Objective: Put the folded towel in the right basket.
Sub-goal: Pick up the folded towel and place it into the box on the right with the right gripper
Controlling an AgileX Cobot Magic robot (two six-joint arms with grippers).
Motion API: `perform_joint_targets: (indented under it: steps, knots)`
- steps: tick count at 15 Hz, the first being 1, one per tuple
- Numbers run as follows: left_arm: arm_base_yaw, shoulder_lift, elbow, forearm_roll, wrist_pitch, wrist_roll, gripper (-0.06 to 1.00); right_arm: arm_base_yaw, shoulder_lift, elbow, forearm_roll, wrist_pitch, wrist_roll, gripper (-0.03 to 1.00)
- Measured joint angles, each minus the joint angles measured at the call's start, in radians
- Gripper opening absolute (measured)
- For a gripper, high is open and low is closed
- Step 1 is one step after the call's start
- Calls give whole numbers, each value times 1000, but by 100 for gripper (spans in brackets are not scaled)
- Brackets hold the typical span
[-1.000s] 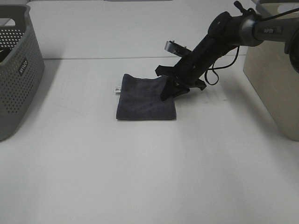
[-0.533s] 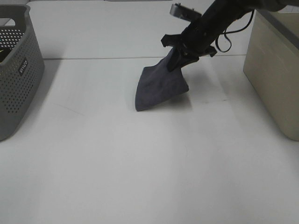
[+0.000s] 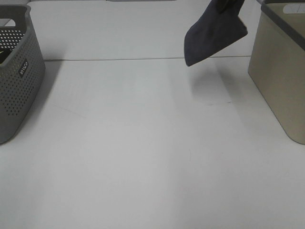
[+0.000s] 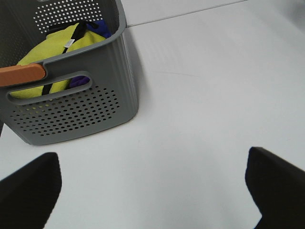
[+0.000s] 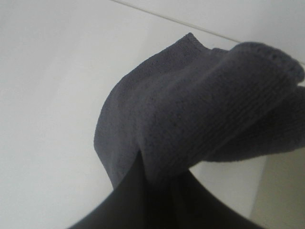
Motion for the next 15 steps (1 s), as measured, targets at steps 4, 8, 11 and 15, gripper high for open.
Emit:
perform_joint_targets:
  steps: [4, 8, 11, 15]
  knots:
    - [0, 0, 0, 0, 0, 0, 99, -110, -104, 0, -27, 17, 37, 5]
    - [0, 0, 0, 0, 0, 0, 99, -358, -140, 0, 35, 13, 33, 5]
    - [0, 0, 0, 0, 0, 0, 99, -507, -132, 0, 123, 13, 30, 5]
    - [0, 0, 0, 0, 0, 0, 99, -577, -21, 0, 161, 63, -8, 5]
